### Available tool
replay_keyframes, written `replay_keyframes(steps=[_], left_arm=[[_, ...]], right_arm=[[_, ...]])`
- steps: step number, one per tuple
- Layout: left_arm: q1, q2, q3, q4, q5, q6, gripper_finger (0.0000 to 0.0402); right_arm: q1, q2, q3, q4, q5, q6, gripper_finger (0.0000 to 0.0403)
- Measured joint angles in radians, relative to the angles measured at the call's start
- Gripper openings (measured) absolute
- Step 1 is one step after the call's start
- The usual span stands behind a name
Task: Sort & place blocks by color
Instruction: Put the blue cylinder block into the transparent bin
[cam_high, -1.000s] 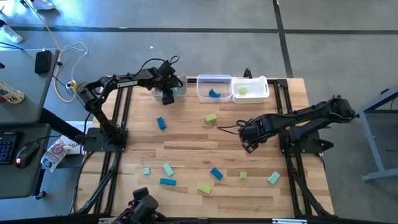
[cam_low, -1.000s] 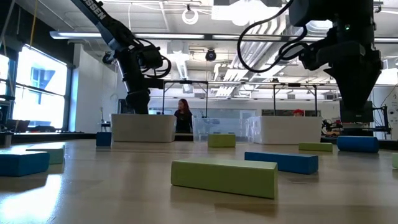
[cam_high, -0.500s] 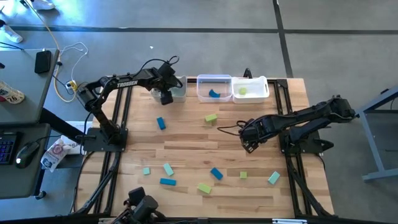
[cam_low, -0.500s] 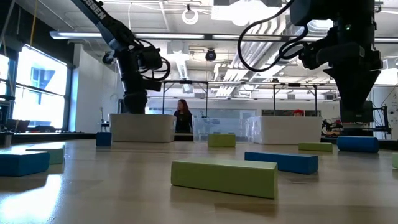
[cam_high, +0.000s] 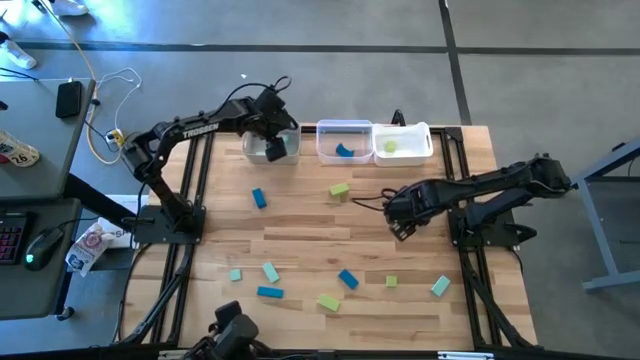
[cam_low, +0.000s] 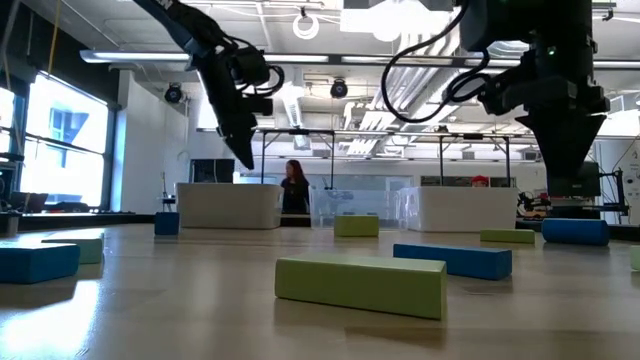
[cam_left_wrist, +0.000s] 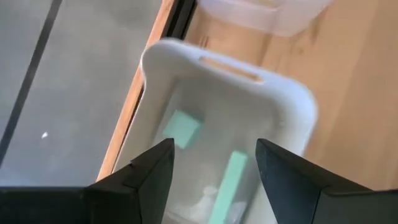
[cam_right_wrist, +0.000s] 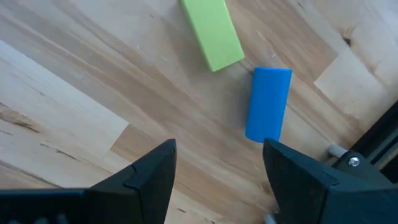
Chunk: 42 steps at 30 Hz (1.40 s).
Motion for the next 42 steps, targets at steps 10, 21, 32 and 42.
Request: replay_keyframes(steps=[10,21,32,42], left_arm=[[-0.089,-0.047,0.0,-0.02,0.143,-0.052,0.0213],[-0.235,-0.053,0.0,-0.024,0.179,-0.08,0.0213],[-0.337,-0.053,0.0,-0.024,0.176,-0.109,0.0213],[-0.351,-0.053,0.0,-0.024,0.173,-0.106,0.0213]], right_arm=[[-0.047,0.0,0.0,-0.086,0.053,-0.051,0.0226],[-0.105,0.0,0.0,-0.131,0.023,-0.151,0.0226],[-0.197,-0.002,-0.017,-0.096,-0.007,-0.208,0.0226],[-0.21,-0.001,-0.171,0.076,-0.065,-0.201,0.0226]])
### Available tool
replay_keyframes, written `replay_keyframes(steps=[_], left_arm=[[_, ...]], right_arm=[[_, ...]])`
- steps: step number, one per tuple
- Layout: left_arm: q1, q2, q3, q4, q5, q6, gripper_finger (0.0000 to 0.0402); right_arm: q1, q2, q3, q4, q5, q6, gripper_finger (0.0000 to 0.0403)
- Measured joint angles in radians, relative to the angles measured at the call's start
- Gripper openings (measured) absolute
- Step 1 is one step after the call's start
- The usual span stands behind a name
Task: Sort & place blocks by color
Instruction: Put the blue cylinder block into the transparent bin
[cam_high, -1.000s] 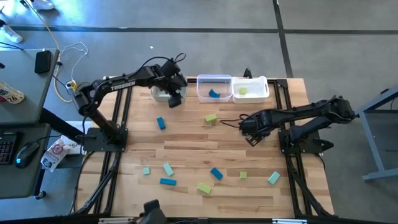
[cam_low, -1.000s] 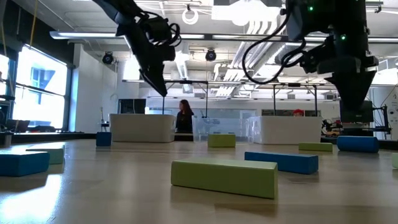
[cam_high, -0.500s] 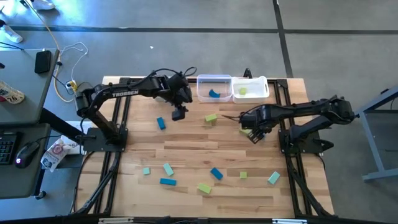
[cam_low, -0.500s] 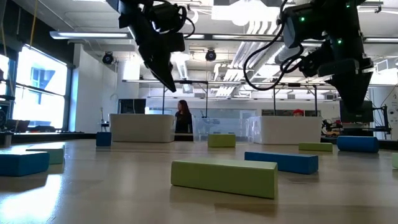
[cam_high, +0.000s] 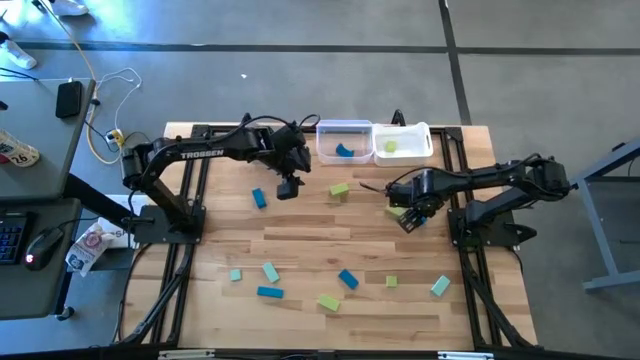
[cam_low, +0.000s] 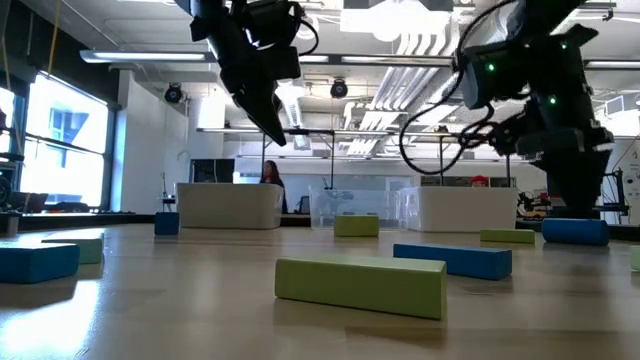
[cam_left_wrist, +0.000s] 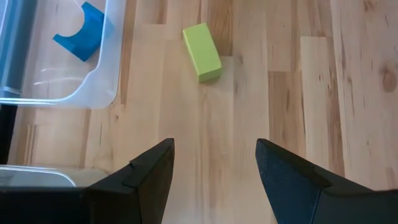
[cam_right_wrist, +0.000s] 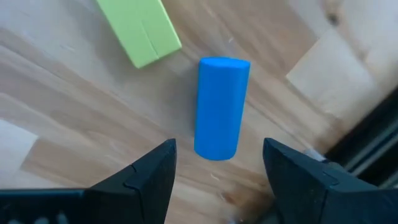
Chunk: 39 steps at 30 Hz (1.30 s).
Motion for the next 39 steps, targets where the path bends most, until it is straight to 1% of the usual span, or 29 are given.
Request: replay_keyframes(steps=[7,10,14,19,20,21,23,27,31,39], left_arm=[[0.0,0.0,0.0,0.001,0.0,0.0,0.0213],[0.0,0.0,0.0,0.001,0.0,0.0,0.0213],[0.0,0.0,0.0,0.001,0.0,0.0,0.0213],[0.0,0.001,0.0,0.001,0.0,0.0,0.0213],[0.002,0.001,0.0,0.001,-0.001,0.0,0.0213],[0.002,0.001,0.0,0.001,-0.004,0.0,0.0213],[0.002,0.001,0.0,0.001,-0.028,0.0,0.0213],[0.003,0.001,0.0,0.001,-0.11,0.0,0.0213],[0.003,0.001,0.0,0.0,-0.175,0.0,0.0213],[0.003,0.001,0.0,-0.082,-0.182,0.016,0.0213]], right_arm=[[0.0,0.0,-0.094,0.115,-0.008,0.027,0.0226],[0.0,0.0,-0.114,0.152,-0.006,0.048,0.0215],[0.0,0.001,-0.13,0.161,0.01,0.077,0.0172],[0.0,0.0,-0.132,0.156,0.01,0.107,0.0102],[0.0,0.0,-0.129,0.154,0.011,0.108,0.0091],[0.0,0.001,-0.125,0.153,0.011,0.109,0.0089],[0.0,0.001,-0.107,0.15,0.011,0.109,0.0089],[0.001,0.001,-0.039,0.111,0.016,0.11,0.0089],[0.001,0.0,0.051,0.057,0.075,0.109,0.0089],[-0.002,0.0,0.22,0.113,0.241,-0.024,0.0089]])
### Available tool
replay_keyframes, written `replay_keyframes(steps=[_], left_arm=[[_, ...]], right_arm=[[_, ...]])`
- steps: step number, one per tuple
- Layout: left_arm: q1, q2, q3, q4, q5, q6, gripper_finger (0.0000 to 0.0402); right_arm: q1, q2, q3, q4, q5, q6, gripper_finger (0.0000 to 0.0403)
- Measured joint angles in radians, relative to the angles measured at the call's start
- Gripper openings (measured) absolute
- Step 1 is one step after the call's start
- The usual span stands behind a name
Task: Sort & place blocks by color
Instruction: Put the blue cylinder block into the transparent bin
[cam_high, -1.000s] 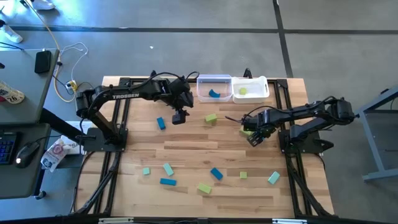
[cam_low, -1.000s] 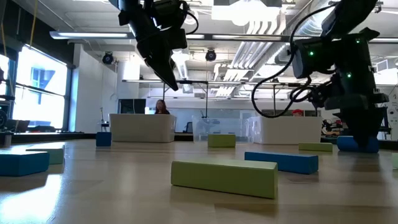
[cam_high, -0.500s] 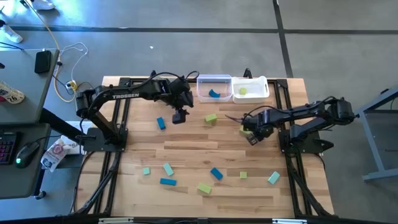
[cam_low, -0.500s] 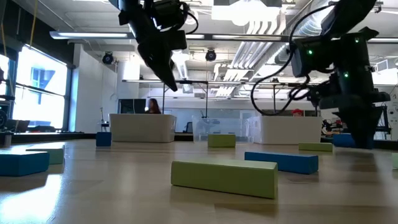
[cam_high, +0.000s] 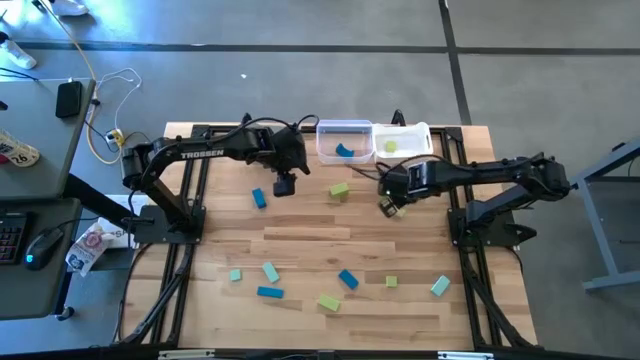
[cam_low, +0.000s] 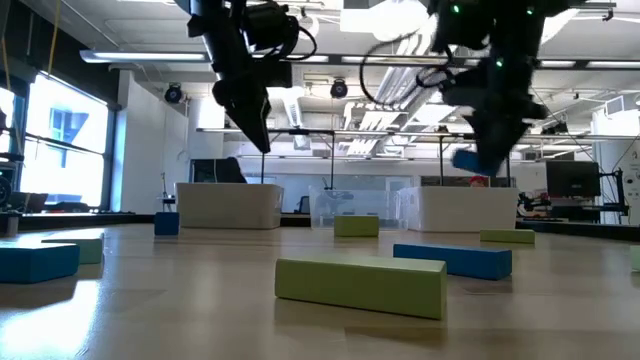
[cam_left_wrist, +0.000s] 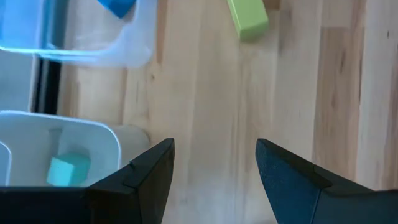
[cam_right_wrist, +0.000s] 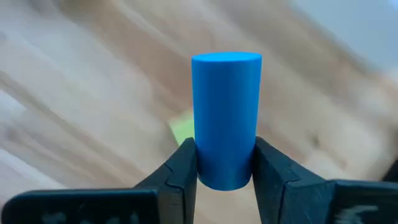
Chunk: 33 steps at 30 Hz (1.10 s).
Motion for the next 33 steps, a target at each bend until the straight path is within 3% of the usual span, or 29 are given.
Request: replay_keyframes(steps=[6,12,18,28,33], left_arm=[[0.0,0.0,0.0,-0.048,0.008,-0.016,0.0213],[-0.007,-0.006,-0.015,-0.051,0.128,-0.03,0.0213],[-0.019,-0.006,-0.015,-0.026,0.134,-0.042,0.0213],[-0.041,-0.006,-0.015,0.048,0.133,-0.06,0.0213],[-0.05,-0.006,-0.015,0.083,0.136,-0.069,0.0213]], right_arm=[[-0.034,0.0,0.057,0.181,0.076,-0.17,0.0089],[-0.1,0.0,0.054,0.448,0.084,-0.345,0.0089],[-0.171,0.002,0.052,0.657,0.084,-0.476,0.0089],[-0.279,0.065,0.052,0.882,0.093,-0.603,0.0089],[-0.331,0.136,0.052,0.91,0.059,-0.61,0.0089]])
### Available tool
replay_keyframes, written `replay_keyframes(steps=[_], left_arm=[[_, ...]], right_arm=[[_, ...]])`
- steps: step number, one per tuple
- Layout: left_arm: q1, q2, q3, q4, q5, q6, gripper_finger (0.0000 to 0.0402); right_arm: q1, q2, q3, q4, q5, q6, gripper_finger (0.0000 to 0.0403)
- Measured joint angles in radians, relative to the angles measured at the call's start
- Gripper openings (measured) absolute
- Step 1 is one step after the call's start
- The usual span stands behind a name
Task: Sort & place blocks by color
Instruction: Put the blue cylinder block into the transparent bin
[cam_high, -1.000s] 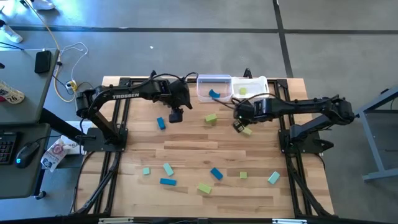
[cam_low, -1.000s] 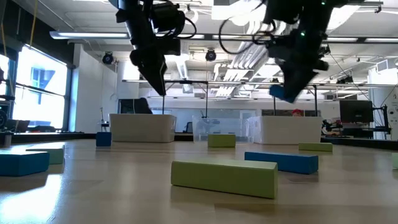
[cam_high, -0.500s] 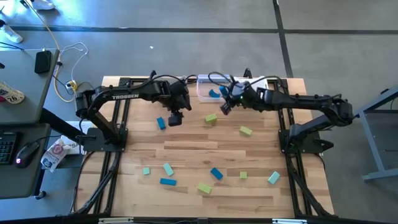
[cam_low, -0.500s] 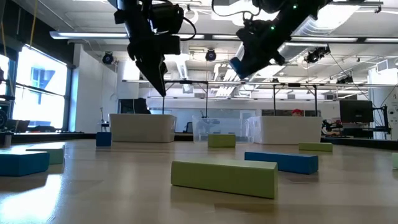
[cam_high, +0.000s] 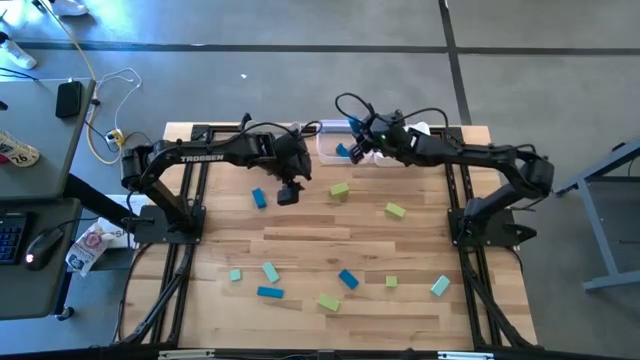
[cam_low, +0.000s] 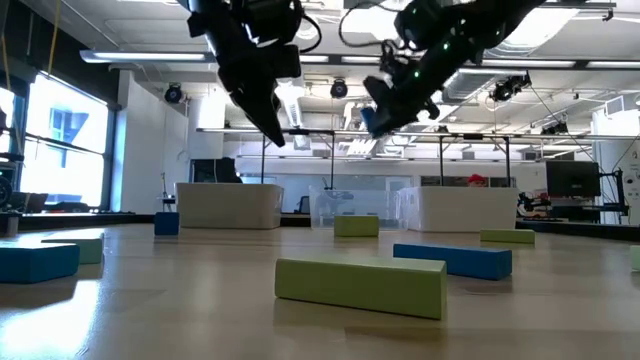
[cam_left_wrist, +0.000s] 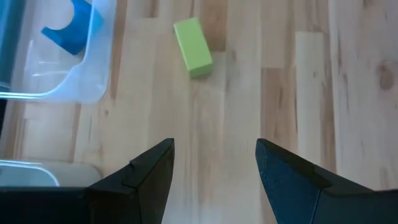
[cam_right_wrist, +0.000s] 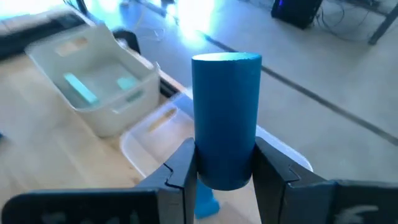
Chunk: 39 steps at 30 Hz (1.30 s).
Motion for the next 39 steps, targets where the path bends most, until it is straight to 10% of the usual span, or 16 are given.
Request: replay_keyframes(steps=[28,39], left_arm=[[-0.089,0.0,0.0,0.136,-0.002,-0.07,0.0213],[-0.097,0.001,0.0,0.168,-0.002,-0.07,0.0213]], right_arm=[[-0.102,0.233,-0.001,-0.013,-0.16,0.089,0.0091],[-0.102,0.233,-0.001,-0.015,-0.129,0.104,0.0195]])
